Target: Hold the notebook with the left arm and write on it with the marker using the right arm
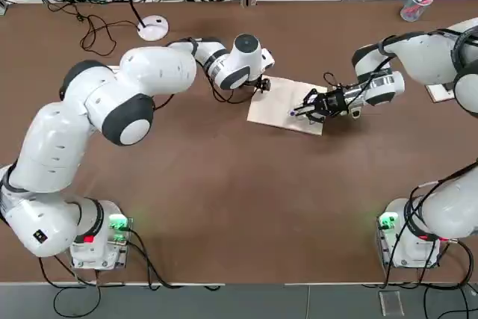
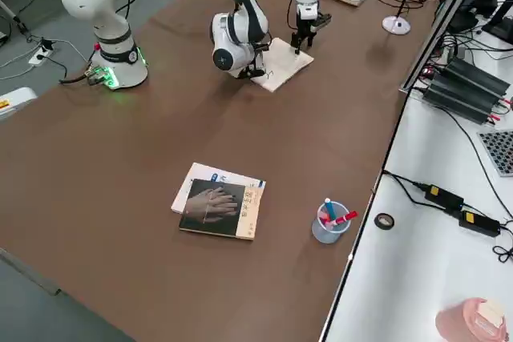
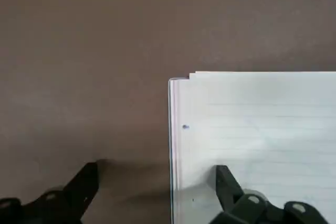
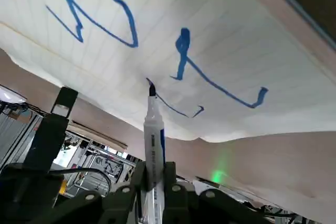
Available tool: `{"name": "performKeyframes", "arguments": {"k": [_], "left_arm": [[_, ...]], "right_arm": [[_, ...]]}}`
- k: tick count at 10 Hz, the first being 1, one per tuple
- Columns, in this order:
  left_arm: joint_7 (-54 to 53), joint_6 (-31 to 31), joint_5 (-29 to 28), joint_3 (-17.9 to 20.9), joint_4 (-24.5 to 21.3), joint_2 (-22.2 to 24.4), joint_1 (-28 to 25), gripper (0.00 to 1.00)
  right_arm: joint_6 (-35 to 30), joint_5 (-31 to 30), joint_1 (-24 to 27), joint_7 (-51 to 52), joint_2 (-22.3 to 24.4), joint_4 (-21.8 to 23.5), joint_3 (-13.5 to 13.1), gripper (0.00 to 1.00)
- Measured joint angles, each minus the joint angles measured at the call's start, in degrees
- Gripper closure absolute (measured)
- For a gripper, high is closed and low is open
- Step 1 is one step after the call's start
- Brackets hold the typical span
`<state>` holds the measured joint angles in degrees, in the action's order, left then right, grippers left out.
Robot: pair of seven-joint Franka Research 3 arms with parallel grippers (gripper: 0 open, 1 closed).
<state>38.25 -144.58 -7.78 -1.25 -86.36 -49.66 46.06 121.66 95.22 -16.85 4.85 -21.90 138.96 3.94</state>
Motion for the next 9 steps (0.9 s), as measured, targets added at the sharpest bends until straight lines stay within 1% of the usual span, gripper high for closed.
{"name": "performKeyframes", "arguments": {"k": [9], "left_arm": [[0.0,0.0,0.0,0.0,0.0,0.0,0.0,0.02]], "right_arm": [[0.0,1.1,-2.3,0.0,-0.6,-1.1,0.2,0.83]]}}
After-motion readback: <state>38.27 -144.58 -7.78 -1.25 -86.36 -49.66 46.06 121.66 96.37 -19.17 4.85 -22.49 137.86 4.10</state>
